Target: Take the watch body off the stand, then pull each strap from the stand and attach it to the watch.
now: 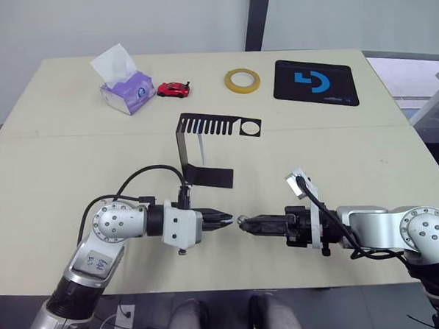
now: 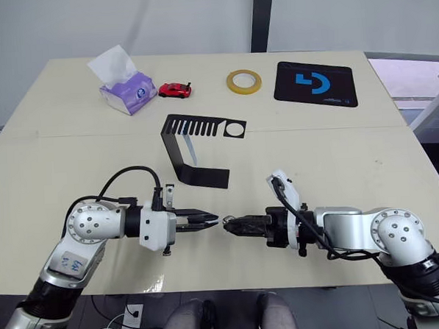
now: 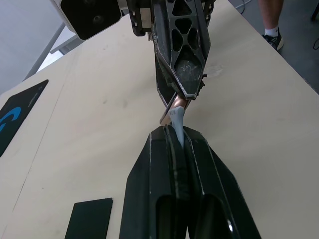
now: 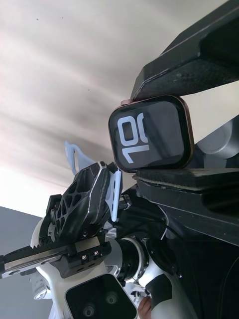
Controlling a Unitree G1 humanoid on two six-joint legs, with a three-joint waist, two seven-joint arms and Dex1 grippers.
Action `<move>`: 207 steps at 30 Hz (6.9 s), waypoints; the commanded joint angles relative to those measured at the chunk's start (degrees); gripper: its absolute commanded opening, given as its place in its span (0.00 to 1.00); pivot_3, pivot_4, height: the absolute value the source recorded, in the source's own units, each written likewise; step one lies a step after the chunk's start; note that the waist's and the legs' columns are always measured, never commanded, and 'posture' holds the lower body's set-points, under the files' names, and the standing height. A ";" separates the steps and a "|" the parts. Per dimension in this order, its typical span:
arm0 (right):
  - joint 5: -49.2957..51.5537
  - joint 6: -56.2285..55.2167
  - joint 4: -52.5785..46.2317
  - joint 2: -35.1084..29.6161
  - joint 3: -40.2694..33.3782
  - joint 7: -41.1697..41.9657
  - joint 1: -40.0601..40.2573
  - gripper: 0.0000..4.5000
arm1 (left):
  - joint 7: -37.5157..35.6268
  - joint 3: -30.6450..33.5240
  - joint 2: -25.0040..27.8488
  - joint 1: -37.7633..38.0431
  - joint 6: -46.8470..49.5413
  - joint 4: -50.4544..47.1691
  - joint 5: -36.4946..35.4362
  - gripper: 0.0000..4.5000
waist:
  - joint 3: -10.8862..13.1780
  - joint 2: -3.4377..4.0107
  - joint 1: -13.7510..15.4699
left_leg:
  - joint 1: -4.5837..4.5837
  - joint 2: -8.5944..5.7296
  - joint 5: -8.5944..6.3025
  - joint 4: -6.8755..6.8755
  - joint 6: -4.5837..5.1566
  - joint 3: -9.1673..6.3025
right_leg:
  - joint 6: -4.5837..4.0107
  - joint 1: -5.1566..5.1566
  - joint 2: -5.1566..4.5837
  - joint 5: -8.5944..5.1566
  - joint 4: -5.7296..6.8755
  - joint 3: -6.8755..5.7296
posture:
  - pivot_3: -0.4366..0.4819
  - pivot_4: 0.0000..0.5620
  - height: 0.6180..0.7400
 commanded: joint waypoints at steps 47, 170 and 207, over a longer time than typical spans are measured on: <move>1.62 -1.57 -0.91 -0.67 -0.43 -0.22 0.50 0.35 | 1.54 0.75 0.29 1.14 1.35 -2.80 -1.28 0.00 | 0.00 0.00 0.00 | 0.00 0.00 0.00 0.02 0.00 0.00 | 0.00 0.00 0.00 0.00 0.01 0.00 | 0.48 0.27 1.00; 3.32 -2.06 -2.27 0.30 2.87 -4.82 -1.54 0.35 | 3.82 -6.74 -4.20 -4.63 19.54 -7.53 8.23 0.00 | 0.00 0.00 0.04 | -0.03 0.02 -0.01 0.14 0.01 0.00 | 0.00 0.01 0.00 0.00 0.06 0.00 | 0.48 0.27 1.00; 3.32 -2.19 -2.93 0.84 3.29 -4.67 -1.38 0.35 | 4.56 -7.20 -4.96 -4.89 21.47 -7.24 9.25 0.00 | 0.00 0.00 0.04 | -0.04 0.03 -0.01 0.19 0.03 0.00 | 0.00 0.01 0.00 0.00 0.07 0.00 | 0.48 0.27 1.00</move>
